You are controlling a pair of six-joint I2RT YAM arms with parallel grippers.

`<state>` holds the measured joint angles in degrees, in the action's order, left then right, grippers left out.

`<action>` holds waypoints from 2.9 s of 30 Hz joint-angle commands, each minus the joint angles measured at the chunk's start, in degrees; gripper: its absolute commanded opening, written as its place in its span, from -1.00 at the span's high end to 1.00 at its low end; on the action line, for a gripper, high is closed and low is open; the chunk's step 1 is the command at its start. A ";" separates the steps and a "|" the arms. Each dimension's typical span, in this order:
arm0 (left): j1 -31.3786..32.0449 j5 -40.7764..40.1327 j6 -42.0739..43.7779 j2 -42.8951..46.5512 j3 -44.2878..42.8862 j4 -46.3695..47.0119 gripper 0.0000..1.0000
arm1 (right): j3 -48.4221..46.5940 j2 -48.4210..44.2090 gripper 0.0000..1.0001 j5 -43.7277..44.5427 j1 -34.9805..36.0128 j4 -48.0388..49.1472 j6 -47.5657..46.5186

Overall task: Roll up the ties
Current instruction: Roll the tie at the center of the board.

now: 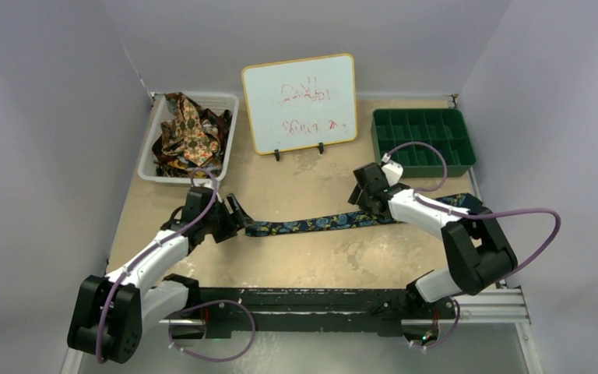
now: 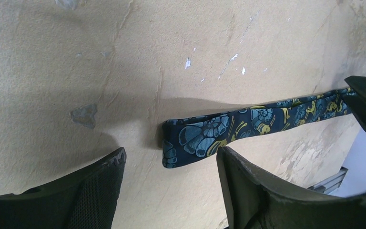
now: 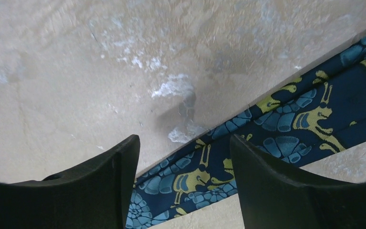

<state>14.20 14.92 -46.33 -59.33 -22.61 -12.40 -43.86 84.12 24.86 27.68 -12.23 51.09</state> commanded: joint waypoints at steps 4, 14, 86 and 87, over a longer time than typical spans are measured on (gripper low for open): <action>-0.40 -1.47 1.33 0.65 -2.18 -0.78 -0.36 | 1.11 0.35 -0.33 -4.72 -0.17 -2.56 0.06; -0.40 -1.99 2.31 0.97 -1.62 -0.45 -0.36 | 2.19 -1.33 -0.25 -4.77 -0.17 -5.98 3.06; -0.40 0.26 3.28 -0.44 4.84 8.53 0.23 | -24.05 29.59 0.68 -33.66 24.87 13.17 -6.52; -0.40 0.20 3.26 -0.44 4.78 8.42 0.20 | -23.40 29.51 0.68 -32.97 24.83 13.27 -6.61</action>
<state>14.20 16.32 -43.94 -60.29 -16.56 -2.07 -67.31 114.04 -14.13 52.25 5.50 46.02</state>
